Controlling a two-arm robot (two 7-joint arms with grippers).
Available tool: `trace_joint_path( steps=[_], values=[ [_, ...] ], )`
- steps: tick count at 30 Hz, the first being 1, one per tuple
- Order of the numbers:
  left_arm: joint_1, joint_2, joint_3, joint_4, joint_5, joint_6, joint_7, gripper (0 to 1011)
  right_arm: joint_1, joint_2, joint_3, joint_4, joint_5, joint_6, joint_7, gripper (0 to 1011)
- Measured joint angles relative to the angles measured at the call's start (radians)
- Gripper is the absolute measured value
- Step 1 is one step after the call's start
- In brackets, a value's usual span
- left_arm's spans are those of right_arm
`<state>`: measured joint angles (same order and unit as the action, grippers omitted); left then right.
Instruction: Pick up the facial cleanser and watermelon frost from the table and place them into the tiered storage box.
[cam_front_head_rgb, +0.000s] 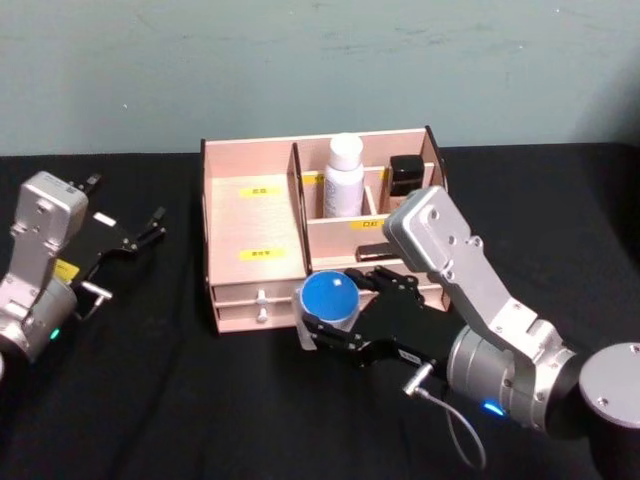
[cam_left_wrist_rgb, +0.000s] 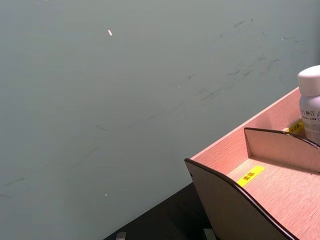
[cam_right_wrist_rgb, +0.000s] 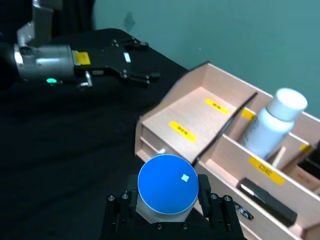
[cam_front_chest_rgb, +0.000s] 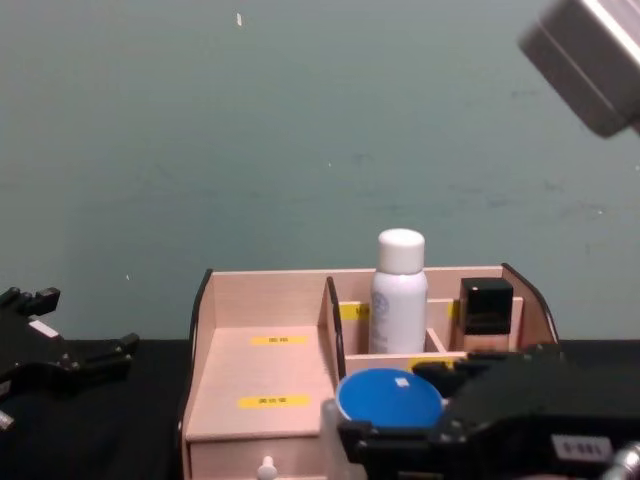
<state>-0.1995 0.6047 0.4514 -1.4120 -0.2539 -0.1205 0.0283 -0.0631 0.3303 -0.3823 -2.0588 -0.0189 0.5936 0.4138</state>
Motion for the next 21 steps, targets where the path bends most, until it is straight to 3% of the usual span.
trace_joint_path(
  steps=[8, 21],
  values=[
    [0.0, 0.0, 0.0, 0.0, 0.0, 0.0, 0.0, 1001, 0.047, -0.028, -0.032, 0.017, -0.001, 0.011, -0.005, 723],
    [0.0, 0.0, 0.0, 0.0, 0.0, 0.0, 0.0, 1001, 0.14, -0.105, -0.063, 0.113, -0.012, 0.028, -0.029, 723]
  ],
)
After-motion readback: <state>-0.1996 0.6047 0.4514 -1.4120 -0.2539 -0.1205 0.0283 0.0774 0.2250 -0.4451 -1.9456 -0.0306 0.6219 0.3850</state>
